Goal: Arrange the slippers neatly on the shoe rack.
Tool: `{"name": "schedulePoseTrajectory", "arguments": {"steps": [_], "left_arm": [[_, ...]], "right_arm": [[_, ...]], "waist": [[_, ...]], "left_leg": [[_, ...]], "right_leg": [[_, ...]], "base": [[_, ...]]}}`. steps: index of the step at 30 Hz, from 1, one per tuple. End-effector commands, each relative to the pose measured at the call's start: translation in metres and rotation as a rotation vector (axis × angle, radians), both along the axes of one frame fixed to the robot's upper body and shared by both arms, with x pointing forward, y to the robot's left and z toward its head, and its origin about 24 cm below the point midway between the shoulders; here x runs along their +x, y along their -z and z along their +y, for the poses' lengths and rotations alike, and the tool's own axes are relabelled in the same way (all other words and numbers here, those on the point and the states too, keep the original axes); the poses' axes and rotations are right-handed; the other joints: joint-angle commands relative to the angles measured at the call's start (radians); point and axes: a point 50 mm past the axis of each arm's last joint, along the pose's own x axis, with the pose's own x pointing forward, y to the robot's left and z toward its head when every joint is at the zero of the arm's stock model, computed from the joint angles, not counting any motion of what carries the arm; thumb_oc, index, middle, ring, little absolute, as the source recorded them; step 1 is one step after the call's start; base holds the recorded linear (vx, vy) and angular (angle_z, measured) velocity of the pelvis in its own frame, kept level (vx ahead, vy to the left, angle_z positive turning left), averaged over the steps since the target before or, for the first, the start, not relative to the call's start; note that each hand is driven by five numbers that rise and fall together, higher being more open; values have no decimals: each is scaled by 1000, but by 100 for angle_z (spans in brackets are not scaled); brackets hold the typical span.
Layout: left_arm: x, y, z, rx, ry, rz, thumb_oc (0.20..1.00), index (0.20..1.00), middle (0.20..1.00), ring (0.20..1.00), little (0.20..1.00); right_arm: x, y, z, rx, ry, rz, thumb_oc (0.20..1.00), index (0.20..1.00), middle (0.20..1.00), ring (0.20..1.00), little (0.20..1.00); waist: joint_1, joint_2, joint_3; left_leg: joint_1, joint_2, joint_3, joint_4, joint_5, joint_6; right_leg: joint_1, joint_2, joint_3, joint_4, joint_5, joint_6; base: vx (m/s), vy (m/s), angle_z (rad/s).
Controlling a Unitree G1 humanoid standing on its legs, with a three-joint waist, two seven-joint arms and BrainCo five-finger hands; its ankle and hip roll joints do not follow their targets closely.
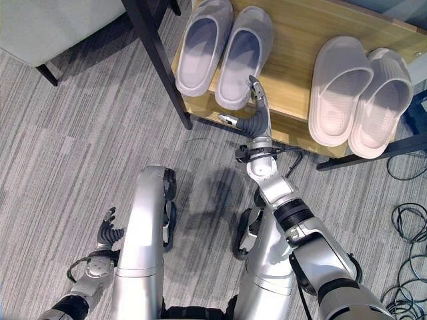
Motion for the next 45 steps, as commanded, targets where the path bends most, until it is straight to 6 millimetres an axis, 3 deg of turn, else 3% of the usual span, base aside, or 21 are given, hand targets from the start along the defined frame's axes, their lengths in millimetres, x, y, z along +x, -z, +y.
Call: {"name": "schedulePoseTrajectory", "arguments": {"steps": [1,16,22,28,31,33,35,37,40,43,45], "left_arm": [[-9,3,-7,-17,24,-5,1000,1000,1000,1000,1000],[-17,13,-6,-15,3,44,1000,1000,1000,1000,1000],[-31,27,-4,-41,-41,114,1000,1000,1000,1000,1000],[-26,26,-8,-67,-66,98,1000,1000,1000,1000,1000],[-24,25,-11,-72,-67,87,1000,1000,1000,1000,1000],[-16,19,-8,-62,-91,52,1000,1000,1000,1000,1000],[-13,16,-6,-70,-105,35,1000,1000,1000,1000,1000],[-7,11,0,-83,-154,5,1000,1000,1000,1000,1000],[-3,9,3,-81,-158,-6,1000,1000,1000,1000,1000],[4,-2,12,-95,-179,-61,1000,1000,1000,1000,1000],[-2,1,19,-84,-186,-39,1000,1000,1000,1000,1000]], "right_arm": [[-11,-34,14,39,-101,-157,1000,1000,1000,1000,1000],[-12,-25,-11,102,-7,-151,1000,1000,1000,1000,1000],[-41,-55,-46,109,101,-379,1000,1000,1000,1000,1000],[-87,-50,-55,-23,31,-468,1000,1000,1000,1000,1000],[-98,-45,-68,-107,90,-465,1000,1000,1000,1000,1000],[-117,-33,-99,-187,248,-444,1000,1000,1000,1000,1000],[-125,-24,-108,-165,288,-413,1000,1000,1000,1000,1000],[-147,14,-121,-135,378,-272,1000,1000,1000,1000,1000],[-151,31,-129,-124,425,-194,1000,1000,1000,1000,1000],[-158,81,-149,-77,551,34,1000,1000,1000,1000,1000],[-160,135,-173,-7,713,278,1000,1000,1000,1000,1000]], "waist": [[66,-6,-29],[56,-28,-29],[30,-39,-29],[-6,-74,-29],[-19,-84,-29],[-47,-96,-29],[-54,-97,-29],[-84,-96,-29],[-91,-84,-29],[-105,-48,-30],[-107,-4,-138]], "left_leg": [[-42,-85,-77,-56,11,48],[-42,-77,-64,-48,4,44],[-42,-74,-52,-37,4,45],[-42,-70,-49,-30,4,39],[-42,-68,-52,-29,5,37],[-42,-65,-60,-27,8,31],[-42,-65,-64,-28,11,28],[-42,-66,-75,-39,26,21],[-42,-65,-78,-61,40,21],[-42,-45,-67,-175,92,32],[-41,-19,-68,-371,195,43]], "right_leg": [[55,3,106,53,79,-83],[51,12,104,61,84,-83],[46,20,117,85,80,-80],[44,28,128,97,77,-76],[44,31,130,98,77,-73],[50,37,134,95,79,-67],[54,42,136,92,83,-62],[68,46,136,76,95,-49],[81,43,130,48,106,-43],[116,18,93,-87,134,-36],[138,-28,9,-304,178,-23]], "base": [[0,0,0],[-3,-4,1],[0,0,0],[-1,-8,-3],[0,0,0],[-6,-32,-2],[-8,-31,-9],[-10,-41,-15],[-24,9,-9],[-92,72,0],[-117,92,7]]}}
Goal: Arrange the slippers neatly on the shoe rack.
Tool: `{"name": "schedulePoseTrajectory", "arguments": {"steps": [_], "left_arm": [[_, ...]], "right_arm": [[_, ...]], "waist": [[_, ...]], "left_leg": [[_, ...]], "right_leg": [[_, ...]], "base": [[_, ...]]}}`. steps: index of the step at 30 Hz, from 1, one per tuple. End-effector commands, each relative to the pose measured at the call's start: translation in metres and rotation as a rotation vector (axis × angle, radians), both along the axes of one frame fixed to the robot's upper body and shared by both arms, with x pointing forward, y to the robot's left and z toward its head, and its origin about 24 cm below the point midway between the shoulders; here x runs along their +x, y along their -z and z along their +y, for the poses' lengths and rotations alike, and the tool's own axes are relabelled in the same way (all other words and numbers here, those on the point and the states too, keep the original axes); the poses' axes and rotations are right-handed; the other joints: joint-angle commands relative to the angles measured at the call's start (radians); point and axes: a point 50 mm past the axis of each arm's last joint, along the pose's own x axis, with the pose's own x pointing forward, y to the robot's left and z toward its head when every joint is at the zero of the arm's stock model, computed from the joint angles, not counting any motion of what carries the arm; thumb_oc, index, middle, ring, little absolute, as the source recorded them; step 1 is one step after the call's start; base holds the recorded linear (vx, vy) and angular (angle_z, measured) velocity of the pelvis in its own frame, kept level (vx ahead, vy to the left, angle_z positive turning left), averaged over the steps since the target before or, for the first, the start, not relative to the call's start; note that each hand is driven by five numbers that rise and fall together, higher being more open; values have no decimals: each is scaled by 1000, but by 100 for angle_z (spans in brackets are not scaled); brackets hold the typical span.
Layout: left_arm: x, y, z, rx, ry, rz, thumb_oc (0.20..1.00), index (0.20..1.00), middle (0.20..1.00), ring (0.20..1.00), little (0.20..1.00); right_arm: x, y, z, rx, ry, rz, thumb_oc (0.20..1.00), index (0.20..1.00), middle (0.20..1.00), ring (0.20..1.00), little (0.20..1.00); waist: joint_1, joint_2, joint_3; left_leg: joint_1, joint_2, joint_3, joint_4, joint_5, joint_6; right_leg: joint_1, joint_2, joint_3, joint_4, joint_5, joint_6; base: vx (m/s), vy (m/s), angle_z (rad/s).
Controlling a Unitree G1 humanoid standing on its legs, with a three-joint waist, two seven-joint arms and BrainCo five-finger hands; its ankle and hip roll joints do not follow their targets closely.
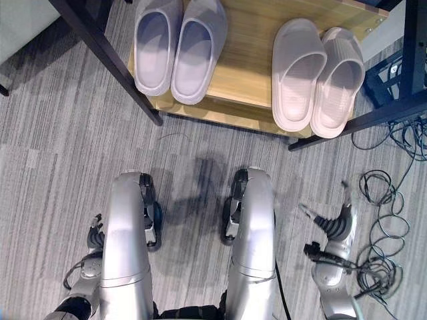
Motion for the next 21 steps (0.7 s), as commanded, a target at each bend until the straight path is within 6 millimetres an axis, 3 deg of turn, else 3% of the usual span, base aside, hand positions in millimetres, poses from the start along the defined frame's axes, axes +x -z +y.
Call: {"name": "schedulePoseTrajectory", "arguments": {"steps": [1,4,5,6,8,9,10,11,12,15,17,18,21], "left_arm": [[-12,12,-2,24,36,58,1000,1000,1000,1000,1000],[-30,35,-1,47,73,235,1000,1000,1000,1000,1000],[-30,35,-1,47,72,234,1000,1000,1000,1000,1000],[-35,41,-2,54,84,273,1000,1000,1000,1000,1000],[-59,63,-13,39,143,433,1000,1000,1000,1000,1000],[-59,63,-13,39,143,433,1000,1000,1000,1000,1000],[-71,71,-18,34,167,486,1000,1000,1000,1000,1000],[-91,85,-29,10,232,608,1000,1000,1000,1000,1000],[-98,89,-32,7,260,645,1000,1000,1000,1000,1000],[-110,96,-42,11,349,715,1000,1000,1000,1000,1000],[-115,100,-54,14,434,753,1000,1000,1000,1000,1000],[-115,100,-54,14,434,753,1000,1000,1000,1000,1000],[-119,104,-63,21,499,796,1000,1000,1000,1000,1000]], "right_arm": [[14,-7,-21,56,153,-64,1000,1000,1000,1000,1000],[0,61,-16,227,224,238,1000,1000,1000,1000,1000],[1,61,-16,228,223,237,1000,1000,1000,1000,1000],[-6,75,-12,251,221,319,1000,1000,1000,1000,1000],[-39,117,3,350,230,579,1000,1000,1000,1000,1000],[-39,117,3,350,230,579,1000,1000,1000,1000,1000],[-52,126,7,355,223,656,1000,1000,1000,1000,1000],[-83,146,20,360,174,864,1000,1000,1000,1000,1000],[-92,151,24,374,165,914,1000,1000,1000,1000,1000],[-113,159,30,410,146,1025,1000,1000,1000,1000,1000],[-124,164,37,419,100,1095,1000,1000,1000,1000,1000],[-124,164,37,419,100,1095,1000,1000,1000,1000,1000],[-143,170,45,484,94,1167,1000,1000,1000,1000,1000]], "waist": [[35,35,-174],[58,31,-212],[57,32,-205],[61,33,-216],[73,33,-265],[72,34,-259],[78,32,-281],[86,31,-329],[85,32,-344],[82,36,-384],[76,41,-421],[75,42,-423],[65,47,-483]], "left_leg": [[-62,-18,-78,-246,192,42],[225,14,-70,-578,285,39],[236,15,-71,-585,287,39],[289,17,-64,-652,307,38],[537,11,-55,-903,371,37],[546,12,-55,-908,373,37],[615,12,-58,-986,392,41],[828,11,-52,-1207,458,42],[881,9,-46,-1285,514,39],[1053,8,-31,-1469,579,22],[1189,6,-8,-1621,615,13],[1189,6,-9,-1625,619,13],[1343,-8,24,-1802,643,7]], "right_leg": [[93,-46,16,-169,135,-18],[365,-59,-80,-505,182,-5],[377,-58,-83,-512,185,-6],[425,-59,-102,-586,200,3],[671,-32,-167,-874,256,23],[680,-31,-169,-880,258,22],[747,-22,-182,-957,284,36],[949,-2,-223,-1155,363,74],[1009,2,-245,-1235,408,71],[1179,25,-262,-1420,489,100],[1291,41,-266,-1577,550,125],[1291,42,-267,-1581,554,124],[1408,64,-263,-1743,607,149]], "base": [[-118,33,13],[-76,-62,22],[-23,-45,19],[33,-45,13],[126,-47,15],[160,-17,23],[296,-30,13],[316,-44,-3],[307,-52,-30],[202,-29,4],[196,-37,-17],[165,-41,-29],[176,-48,-24]]}}
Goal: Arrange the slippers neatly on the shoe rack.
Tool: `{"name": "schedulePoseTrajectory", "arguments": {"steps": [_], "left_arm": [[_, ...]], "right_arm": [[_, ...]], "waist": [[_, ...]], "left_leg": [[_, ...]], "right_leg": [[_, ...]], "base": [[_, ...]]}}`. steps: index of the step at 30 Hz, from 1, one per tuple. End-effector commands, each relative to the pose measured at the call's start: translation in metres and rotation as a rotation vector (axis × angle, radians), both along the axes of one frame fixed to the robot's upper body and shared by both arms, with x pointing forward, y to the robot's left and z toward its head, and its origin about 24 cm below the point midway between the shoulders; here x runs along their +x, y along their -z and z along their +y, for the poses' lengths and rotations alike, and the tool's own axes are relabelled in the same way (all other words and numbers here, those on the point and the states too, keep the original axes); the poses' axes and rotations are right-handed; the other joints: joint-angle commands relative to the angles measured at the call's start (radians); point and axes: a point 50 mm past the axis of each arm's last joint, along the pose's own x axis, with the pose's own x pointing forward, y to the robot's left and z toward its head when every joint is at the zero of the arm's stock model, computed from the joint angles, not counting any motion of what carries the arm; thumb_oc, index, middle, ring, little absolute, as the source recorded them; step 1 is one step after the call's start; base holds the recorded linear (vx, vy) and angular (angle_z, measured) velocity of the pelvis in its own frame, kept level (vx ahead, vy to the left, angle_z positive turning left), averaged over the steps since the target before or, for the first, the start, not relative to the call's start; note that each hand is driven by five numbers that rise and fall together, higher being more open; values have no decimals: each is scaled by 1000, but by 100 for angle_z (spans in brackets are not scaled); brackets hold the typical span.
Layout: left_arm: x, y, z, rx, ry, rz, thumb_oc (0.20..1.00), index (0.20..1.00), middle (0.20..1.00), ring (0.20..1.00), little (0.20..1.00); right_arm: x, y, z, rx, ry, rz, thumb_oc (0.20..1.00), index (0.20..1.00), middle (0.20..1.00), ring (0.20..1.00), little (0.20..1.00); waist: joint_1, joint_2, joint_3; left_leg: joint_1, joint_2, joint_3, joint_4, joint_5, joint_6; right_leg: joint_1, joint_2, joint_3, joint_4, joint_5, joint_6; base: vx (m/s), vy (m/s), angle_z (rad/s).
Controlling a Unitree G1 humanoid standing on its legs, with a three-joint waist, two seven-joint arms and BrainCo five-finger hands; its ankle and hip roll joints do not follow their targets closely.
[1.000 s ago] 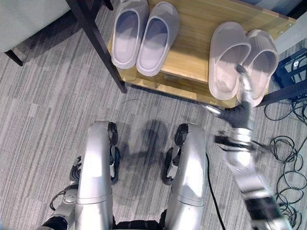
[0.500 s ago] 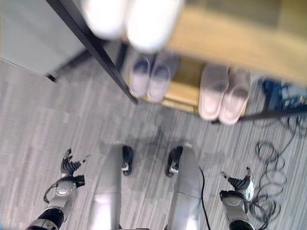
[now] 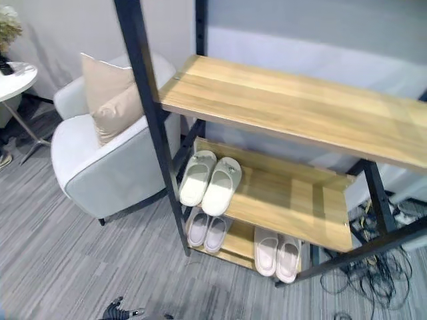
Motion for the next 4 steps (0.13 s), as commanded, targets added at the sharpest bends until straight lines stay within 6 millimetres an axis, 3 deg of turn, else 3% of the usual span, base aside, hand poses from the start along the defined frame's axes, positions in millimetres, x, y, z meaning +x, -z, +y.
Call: {"name": "schedulePoseTrajectory", "arguments": {"steps": [1,2,4], "left_arm": [[6,2,-21,-39,99,10,1000,1000,1000,1000,1000],[6,2,-21,-39,99,10,1000,1000,1000,1000,1000],[9,3,-25,-43,119,19,1000,1000,1000,1000,1000]], "right_arm": [[3,-2,-9,19,24,12,1000,1000,1000,1000,1000],[3,-2,-9,19,24,12,1000,1000,1000,1000,1000],[-6,1,-4,57,56,45,1000,1000,1000,1000,1000]], "waist": [[12,21,39],[13,21,41],[11,29,1]], "left_leg": [[19,-3,-25,-106,64,5],[24,-2,-25,-110,65,5],[121,-5,-10,-242,105,1]], "right_leg": [[19,3,35,-8,30,52],[24,4,35,-12,32,52],[115,20,40,-145,74,67]], "base": [[73,-32,-19],[107,-50,-21],[113,-74,-15]]}}
